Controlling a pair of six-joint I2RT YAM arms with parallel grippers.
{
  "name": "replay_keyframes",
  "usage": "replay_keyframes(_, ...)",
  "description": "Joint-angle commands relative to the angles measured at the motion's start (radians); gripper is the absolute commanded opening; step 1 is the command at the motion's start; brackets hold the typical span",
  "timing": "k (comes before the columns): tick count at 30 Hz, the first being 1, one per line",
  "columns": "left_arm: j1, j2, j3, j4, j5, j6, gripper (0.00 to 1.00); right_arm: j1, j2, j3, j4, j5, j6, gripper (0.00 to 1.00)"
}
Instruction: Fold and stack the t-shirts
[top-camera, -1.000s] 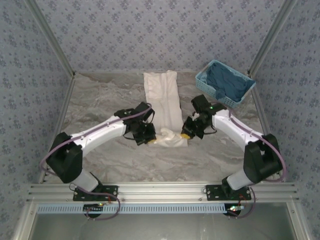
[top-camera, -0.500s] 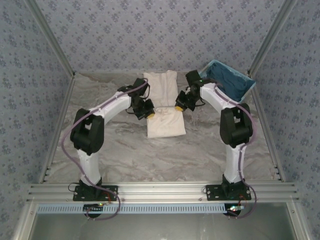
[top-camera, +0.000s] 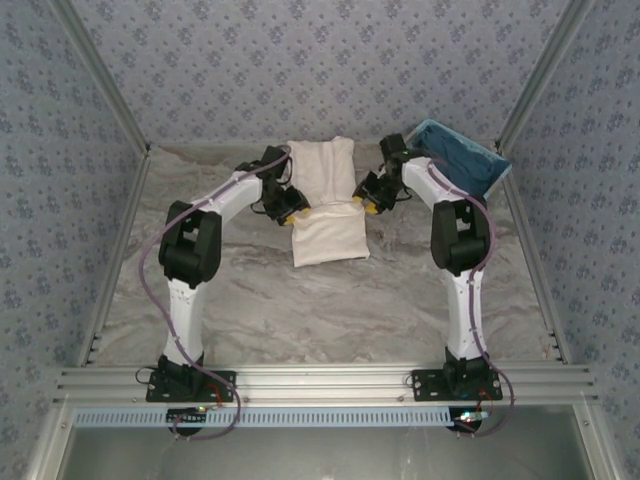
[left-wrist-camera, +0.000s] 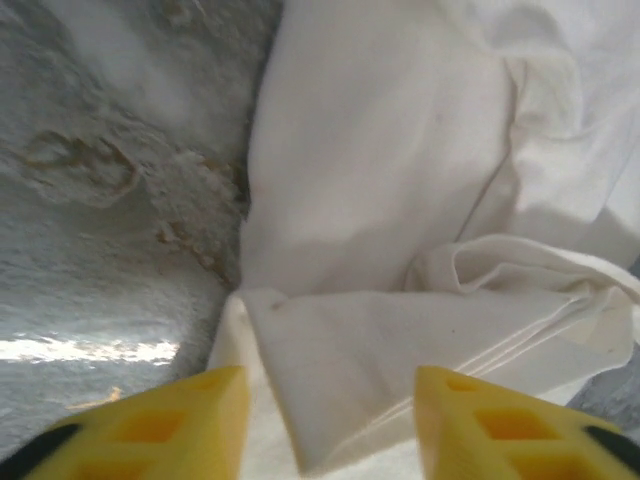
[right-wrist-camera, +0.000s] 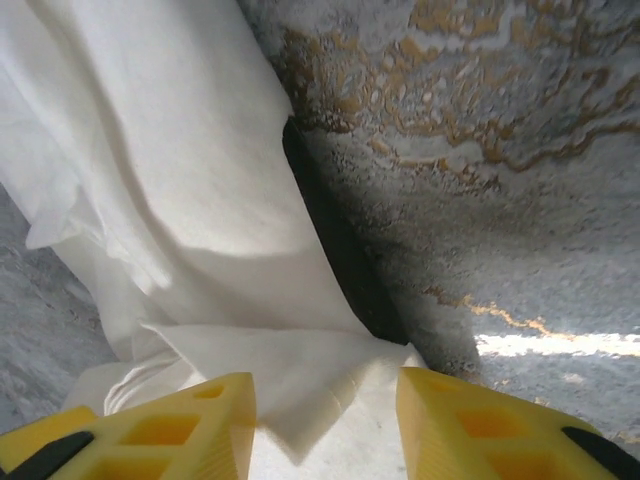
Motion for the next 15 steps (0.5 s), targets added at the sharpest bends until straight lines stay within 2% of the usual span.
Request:
replay_keyframes(1, -0.003, -0.147, -0.062, -0.025, -0.061, 0.029, 0.51, -0.018, -0.129, -0.072, 0.025, 0.005, -0.044, 0.45)
replay_keyframes(6, -0.004, -0.374, -0.396, 0.106, -0.077, -0.086, 0.57, -0.021, -0.322, -0.363, 0.106, 0.028, -0.051, 0.47)
replay_keyframes(9, -0.011, -0.461, -0.563, 0.224, -0.030, -0.180, 0.50, -0.001, -0.444, -0.550, 0.167, 0.032, -0.030, 0.47)
replay_keyframes(11, -0.030, -0.472, -0.603, 0.255, -0.006, -0.218, 0.46, 0.019, -0.499, -0.649, 0.213, 0.024, -0.011, 0.48)
replay_keyframes(15, -0.079, -0.452, -0.648, 0.291, 0.032, -0.291, 0.48, 0.060, -0.531, -0.787, 0.279, -0.013, 0.027, 0.50)
